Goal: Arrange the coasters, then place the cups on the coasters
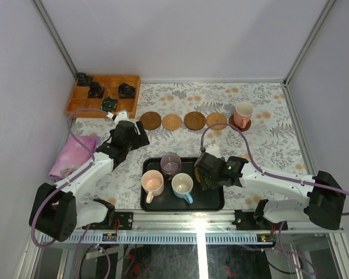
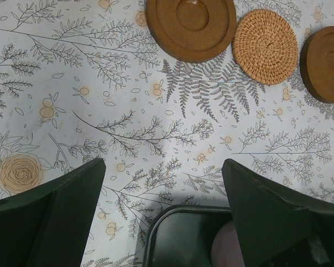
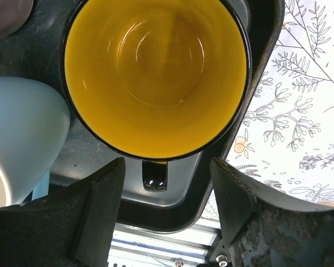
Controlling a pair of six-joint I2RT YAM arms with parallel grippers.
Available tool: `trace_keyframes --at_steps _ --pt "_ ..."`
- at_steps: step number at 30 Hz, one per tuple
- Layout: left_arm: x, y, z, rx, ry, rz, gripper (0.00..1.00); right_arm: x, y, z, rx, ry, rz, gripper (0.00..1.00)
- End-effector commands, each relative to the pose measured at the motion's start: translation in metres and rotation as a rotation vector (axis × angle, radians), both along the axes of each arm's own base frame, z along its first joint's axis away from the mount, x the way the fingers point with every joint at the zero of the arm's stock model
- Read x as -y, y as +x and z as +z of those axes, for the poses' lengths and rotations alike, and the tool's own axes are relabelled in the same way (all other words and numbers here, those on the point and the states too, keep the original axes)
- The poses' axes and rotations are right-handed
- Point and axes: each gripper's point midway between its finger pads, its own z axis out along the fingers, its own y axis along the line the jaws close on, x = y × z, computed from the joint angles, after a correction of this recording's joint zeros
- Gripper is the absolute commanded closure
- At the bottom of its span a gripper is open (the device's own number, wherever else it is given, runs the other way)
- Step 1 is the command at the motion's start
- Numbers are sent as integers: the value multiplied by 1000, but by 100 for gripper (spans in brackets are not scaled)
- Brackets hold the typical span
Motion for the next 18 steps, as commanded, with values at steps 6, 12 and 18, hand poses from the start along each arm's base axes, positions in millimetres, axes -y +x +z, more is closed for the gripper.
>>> trace_keyframes --at_steps 6,12,18 --pt "7 7 8 29 -24 -14 14 -10 12 -1 42 10 -47 44" --pt "6 4 8 25 -23 -13 14 -10 12 -5 38 -1 -49 53" --pt "4 4 9 30 -15 -7 14 -9 12 -7 37 -12 -42 61"
